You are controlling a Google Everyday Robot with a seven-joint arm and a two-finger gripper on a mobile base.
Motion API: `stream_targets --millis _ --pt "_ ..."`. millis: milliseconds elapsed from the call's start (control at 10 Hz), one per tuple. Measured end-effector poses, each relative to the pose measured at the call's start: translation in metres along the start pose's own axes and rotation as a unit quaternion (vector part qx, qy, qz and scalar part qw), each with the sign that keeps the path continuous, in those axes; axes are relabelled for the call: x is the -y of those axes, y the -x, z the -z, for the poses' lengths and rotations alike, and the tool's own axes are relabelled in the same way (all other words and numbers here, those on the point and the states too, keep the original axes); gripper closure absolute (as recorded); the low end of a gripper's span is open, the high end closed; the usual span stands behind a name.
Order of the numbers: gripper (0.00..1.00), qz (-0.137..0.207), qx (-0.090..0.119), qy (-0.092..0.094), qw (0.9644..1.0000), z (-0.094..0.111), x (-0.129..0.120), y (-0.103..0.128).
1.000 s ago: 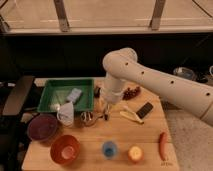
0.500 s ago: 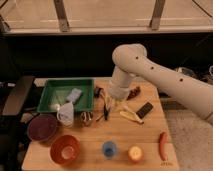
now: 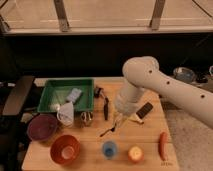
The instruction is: Place fork in plastic cup
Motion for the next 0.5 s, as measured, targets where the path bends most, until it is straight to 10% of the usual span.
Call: stream_targets --millis 500 --pt "1.0 -0.009 0.015 -0.002 0.9998 -0.016 -0.026 0.012"
